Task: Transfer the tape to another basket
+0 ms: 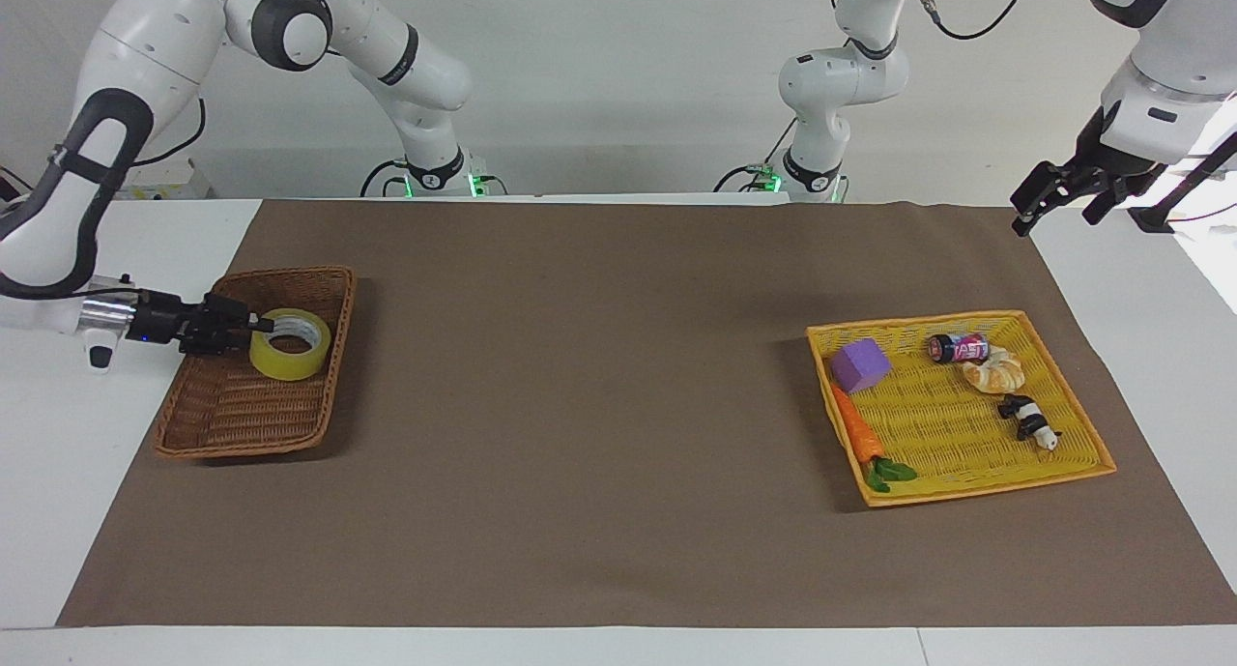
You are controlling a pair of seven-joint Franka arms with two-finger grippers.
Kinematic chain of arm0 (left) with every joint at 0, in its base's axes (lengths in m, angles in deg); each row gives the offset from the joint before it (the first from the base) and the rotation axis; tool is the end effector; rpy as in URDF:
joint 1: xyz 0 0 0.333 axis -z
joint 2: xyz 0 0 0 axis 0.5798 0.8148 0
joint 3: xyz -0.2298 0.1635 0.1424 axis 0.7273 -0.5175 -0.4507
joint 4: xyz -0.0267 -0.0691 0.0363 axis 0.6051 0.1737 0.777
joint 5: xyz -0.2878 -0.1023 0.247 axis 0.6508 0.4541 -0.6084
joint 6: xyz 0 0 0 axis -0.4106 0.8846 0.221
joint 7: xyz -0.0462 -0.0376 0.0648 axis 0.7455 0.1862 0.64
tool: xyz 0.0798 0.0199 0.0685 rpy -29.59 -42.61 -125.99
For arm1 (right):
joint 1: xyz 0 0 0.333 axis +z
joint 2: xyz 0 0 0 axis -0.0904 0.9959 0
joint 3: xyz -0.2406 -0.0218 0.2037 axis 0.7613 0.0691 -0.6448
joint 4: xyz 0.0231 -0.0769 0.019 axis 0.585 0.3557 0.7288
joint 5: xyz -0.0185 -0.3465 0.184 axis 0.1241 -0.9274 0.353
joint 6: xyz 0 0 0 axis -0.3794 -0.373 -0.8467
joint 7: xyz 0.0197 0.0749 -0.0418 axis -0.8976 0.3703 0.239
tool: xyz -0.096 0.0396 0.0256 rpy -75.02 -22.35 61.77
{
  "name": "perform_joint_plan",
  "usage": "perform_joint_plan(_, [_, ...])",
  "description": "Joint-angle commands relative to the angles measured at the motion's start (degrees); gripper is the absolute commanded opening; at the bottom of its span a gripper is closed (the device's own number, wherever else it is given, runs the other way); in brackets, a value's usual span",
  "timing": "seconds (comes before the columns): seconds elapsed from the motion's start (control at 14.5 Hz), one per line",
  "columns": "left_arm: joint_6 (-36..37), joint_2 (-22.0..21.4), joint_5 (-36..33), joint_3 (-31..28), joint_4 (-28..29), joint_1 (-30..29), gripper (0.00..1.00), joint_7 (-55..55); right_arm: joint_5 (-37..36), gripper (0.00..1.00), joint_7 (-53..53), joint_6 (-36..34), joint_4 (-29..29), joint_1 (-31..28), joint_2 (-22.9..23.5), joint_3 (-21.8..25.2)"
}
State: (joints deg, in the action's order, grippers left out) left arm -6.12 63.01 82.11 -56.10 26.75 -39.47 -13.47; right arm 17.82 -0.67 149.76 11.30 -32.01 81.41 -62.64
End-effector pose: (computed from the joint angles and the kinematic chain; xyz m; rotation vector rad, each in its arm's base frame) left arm 0.5463 0.0033 0.6534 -3.0804 -0.0498 -0.0023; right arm 0.5362 -0.3053 0.3039 -2.3316 -0.1911 0.1919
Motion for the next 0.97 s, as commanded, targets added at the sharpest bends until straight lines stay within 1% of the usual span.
perform_joint_plan(0.0, [-0.1,-0.4,1.3,-0.2,0.7,0.3,1.00,1.2,-4.4,1.00,-0.8,1.6,0.1,1.2,-2.5,-0.8])
perform_joint_plan(0.07, [-0.4,-0.3,2.3,-0.2,0.6,0.5,1.00,1.2,-7.3,1.00,-0.4,3.4,-0.2,2.8,-4.2,-0.8])
perform_joint_plan(0.21, [-0.4,-0.2,2.8,-0.3,0.7,0.6,1.00,1.3,-15.4,1.00,2.0,8.0,0.0,8.5,-9.8,-0.8])
perform_joint_plan(0.28, [-0.7,-0.4,2.8,-0.2,1.3,0.6,1.00,1.2,-19.0,1.00,5.7,9.0,-0.1,11.3,-13.1,-0.8])
perform_joint_plan(0.41, [-0.7,-0.4,2.8,-0.3,1.4,0.3,1.00,1.2,-22.7,1.00,15.5,9.5,-0.2,15.8,-17.7,-0.8])
perform_joint_plan(0.55, [0.6,-0.6,2.9,-0.3,1.4,0.0,1.00,1.4,-28.0,1.00,25.6,8.2,-0.2,19.8,-21.3,-0.8])
perform_joint_plan(0.69, [1.1,-0.6,4.1,-0.3,1.4,-0.1,1.00,2.0,-30.2,1.00,33.1,5.1,-0.3,22.2,-24.4,-0.8])
perform_joint_plan(0.83, [2.9,-0.6,4.7,-0.4,1.4,-0.1,1.00,2.7,-30.6,1.00,38.9,1.6,-0.3,22.4,-28.2,-0.8])
perform_joint_plan(0.9, [4.2,-0.7,4.8,-0.3,1.4,-0.1,1.00,3.4,-30.6,1.00,39.1,-0.6,-0.2,22.1,-30.2,-0.9])
